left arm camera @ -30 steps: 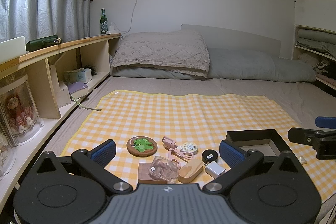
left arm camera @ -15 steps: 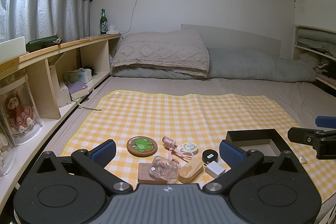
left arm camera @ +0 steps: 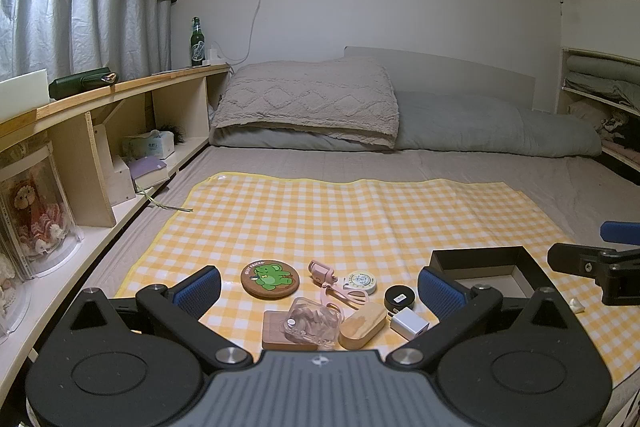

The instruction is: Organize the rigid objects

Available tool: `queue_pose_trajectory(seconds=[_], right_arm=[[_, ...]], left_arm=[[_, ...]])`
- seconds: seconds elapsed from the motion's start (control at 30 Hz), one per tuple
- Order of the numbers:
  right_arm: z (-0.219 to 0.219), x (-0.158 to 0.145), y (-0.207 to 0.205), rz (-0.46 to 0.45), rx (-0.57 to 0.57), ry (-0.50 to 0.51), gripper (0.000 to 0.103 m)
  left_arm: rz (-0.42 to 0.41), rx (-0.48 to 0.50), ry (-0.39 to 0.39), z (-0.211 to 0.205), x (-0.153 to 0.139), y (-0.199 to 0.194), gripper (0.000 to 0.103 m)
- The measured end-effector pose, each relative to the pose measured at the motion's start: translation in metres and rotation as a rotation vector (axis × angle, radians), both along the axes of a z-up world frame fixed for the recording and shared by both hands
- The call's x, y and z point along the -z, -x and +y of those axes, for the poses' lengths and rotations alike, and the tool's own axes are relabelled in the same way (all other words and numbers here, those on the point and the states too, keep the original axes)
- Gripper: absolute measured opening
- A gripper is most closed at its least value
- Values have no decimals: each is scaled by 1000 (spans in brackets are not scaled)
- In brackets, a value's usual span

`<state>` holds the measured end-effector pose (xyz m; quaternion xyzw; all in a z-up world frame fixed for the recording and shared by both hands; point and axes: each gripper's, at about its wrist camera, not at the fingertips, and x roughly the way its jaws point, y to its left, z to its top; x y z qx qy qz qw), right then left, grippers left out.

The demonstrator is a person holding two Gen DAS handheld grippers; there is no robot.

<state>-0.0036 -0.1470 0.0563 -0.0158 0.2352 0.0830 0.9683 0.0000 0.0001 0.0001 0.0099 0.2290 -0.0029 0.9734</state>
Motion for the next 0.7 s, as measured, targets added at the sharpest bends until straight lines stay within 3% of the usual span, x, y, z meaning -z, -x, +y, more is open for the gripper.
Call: queue_pose_trajectory(seconds=[0.4, 0.7], right_arm=[[3, 2, 0, 0, -6, -6, 103], [-6, -6, -6, 11, 25, -95, 103]], left_arm=[[0, 0, 0, 0, 0, 0, 103], [-17, 13, 7, -2, -3, -6, 103]])
